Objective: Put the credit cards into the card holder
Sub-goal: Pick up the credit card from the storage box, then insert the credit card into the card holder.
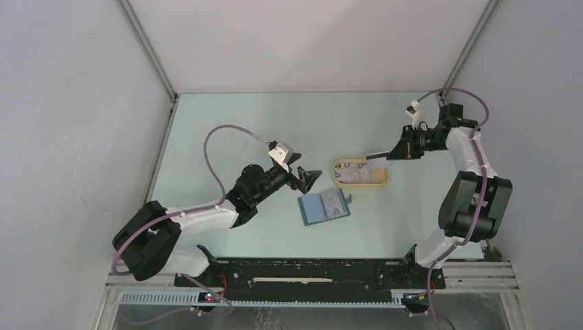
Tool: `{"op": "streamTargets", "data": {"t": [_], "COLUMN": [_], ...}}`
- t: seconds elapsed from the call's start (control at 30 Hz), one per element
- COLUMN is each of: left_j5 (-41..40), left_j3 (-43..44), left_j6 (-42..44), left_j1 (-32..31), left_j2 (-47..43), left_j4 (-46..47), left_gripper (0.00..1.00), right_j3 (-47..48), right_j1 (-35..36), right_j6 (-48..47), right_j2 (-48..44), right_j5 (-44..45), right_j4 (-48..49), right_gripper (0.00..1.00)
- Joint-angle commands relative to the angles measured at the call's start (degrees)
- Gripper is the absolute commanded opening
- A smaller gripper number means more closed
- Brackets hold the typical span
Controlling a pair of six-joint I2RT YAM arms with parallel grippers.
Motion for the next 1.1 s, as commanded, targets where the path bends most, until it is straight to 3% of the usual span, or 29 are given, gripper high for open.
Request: {"op": "streamTargets", "data": {"t": [0.0,0.13,0.33,0.43,0.6,1.07], "left_j5": [-3.80,6.79,28.92,35.73,38.97,40.35], "left_j3": [-0.11,0.12,-1.17,2.10,3.38,6.21], "left_j6": [-3.66,-11.38,-29.44,-36.27,-37.99,-38.72], "left_j1": [0.80,4.98,10.64,11.28,11.24,8.81], "left_j2": [1.07,4.01,14.67,19.48,21.36,25.90], "left_j4": [7.28,9.76,36.37,40.42,40.34,40.31], "left_gripper": [1.00,1.00,1.00,0.98,0.96,0.76], "right_j3": [-0.90,-2.71,-3.98,-3.93,-3.89,-2.25], "right_j1": [1.06,2.02,5.92,9.48,13.82,19.69], "right_j6": [-4.08,-5.00,-7.67,-9.12,-9.93,-12.37], "right_j2": [-6.28,-10.42,-12.12,-11.81,-11.12,-8.08], "right_j5": [-3.90,-7.02,-11.87,-11.99,-14.57,-21.04], "right_j4": [-1.02,0.04,-0.60,-1.20,-1.71,-6.16], "right_gripper": [0.00,0.00,0.00,0.00,0.00,0.00]}}
